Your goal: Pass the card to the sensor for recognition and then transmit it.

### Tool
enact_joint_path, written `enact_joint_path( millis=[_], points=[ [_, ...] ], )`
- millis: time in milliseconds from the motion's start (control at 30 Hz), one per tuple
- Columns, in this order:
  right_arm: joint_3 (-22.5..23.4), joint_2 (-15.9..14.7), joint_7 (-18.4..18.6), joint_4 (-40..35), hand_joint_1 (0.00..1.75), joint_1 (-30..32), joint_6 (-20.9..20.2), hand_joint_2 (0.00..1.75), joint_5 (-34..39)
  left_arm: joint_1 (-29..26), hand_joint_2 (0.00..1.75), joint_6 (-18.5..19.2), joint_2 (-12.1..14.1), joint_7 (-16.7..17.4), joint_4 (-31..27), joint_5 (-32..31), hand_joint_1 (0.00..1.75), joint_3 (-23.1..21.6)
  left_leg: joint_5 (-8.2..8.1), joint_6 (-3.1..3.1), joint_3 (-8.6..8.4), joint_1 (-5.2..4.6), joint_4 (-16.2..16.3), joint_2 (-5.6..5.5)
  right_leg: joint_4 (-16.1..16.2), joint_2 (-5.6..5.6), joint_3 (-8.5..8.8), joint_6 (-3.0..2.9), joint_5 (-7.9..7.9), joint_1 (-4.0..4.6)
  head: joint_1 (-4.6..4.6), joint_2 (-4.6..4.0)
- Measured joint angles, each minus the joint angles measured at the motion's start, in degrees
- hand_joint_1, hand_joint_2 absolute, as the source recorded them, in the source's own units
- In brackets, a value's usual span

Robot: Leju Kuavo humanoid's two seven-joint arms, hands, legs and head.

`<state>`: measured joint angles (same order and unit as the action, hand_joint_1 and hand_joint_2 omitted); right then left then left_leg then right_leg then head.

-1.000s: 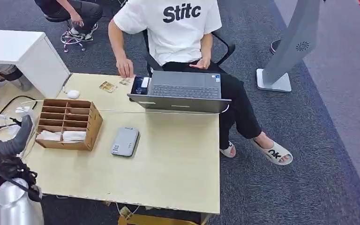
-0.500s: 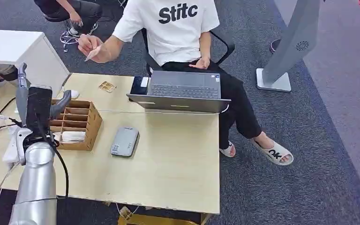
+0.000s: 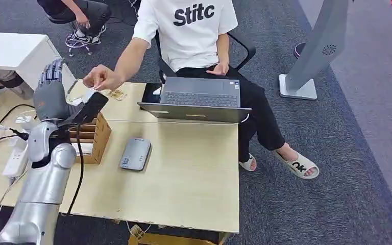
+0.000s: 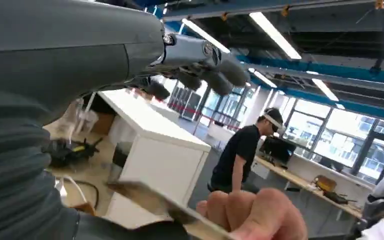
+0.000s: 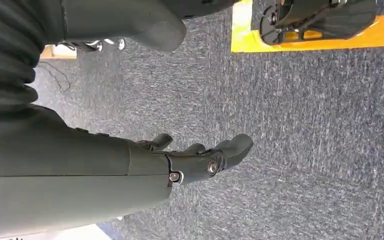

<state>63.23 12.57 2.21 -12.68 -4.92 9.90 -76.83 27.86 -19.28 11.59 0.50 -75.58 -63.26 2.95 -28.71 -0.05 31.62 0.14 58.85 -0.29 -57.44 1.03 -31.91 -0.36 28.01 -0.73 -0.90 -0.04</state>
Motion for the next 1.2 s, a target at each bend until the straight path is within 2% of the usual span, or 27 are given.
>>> enact_joint_path(
  millis=[300, 433, 733, 1000, 1200],
  points=[
    [-0.20, 0.00, 0.00, 0.22, 0.00, 0.00, -1.59, 1.75, -0.24, 2.44, 1.75, -1.51, 4.52, 4.81, 5.34, -15.58, 1.75, -6.47, 0.00, 0.00, 0.03, 0.01, 0.00, 0.02, -0.01, 0.01, -0.04, 0.00, 0.00, 0.00, 0.00, 0.00],
    [-0.24, 0.00, 0.00, 0.24, 0.00, -0.03, -2.27, 1.75, -0.26, 3.49, 1.75, -1.09, 5.44, 6.45, 6.74, -21.48, 1.75, -8.81, 0.00, 0.00, 0.04, 0.00, 0.00, 0.01, -0.01, 0.01, -0.03, 0.00, 0.00, 0.00, 0.02, 0.00],
    [-0.26, 0.00, 0.00, 0.24, 0.00, -0.06, -2.66, 1.75, -0.15, 3.27, 1.75, 4.76, 5.05, 5.45, 8.50, -22.42, 1.75, -14.78, 0.00, 0.00, 0.06, -0.01, 0.00, 0.00, -0.01, 0.00, -0.03, 0.00, 0.00, 0.00, 0.02, 0.00],
    [-0.52, 0.00, -0.09, 0.26, 0.00, -0.12, -2.95, 1.75, -0.04, 1.23, 1.75, 8.94, 1.97, 4.44, 11.50, -22.31, 1.75, -22.31, 0.00, 0.00, 0.09, -0.03, 0.01, -0.02, -0.01, -0.01, -0.05, 0.00, 0.00, -0.01, 0.02, 0.00],
    [-0.55, 0.00, 0.02, 0.26, 0.00, -0.11, -2.88, 1.75, 0.09, 0.55, 1.75, 10.77, -0.09, 7.46, 15.89, -21.48, 1.75, -26.40, 0.00, 0.00, 0.09, -0.02, 0.01, -0.02, -0.01, -0.01, -0.06, 0.00, 0.00, -0.02, 0.02, 0.00]
  ],
)
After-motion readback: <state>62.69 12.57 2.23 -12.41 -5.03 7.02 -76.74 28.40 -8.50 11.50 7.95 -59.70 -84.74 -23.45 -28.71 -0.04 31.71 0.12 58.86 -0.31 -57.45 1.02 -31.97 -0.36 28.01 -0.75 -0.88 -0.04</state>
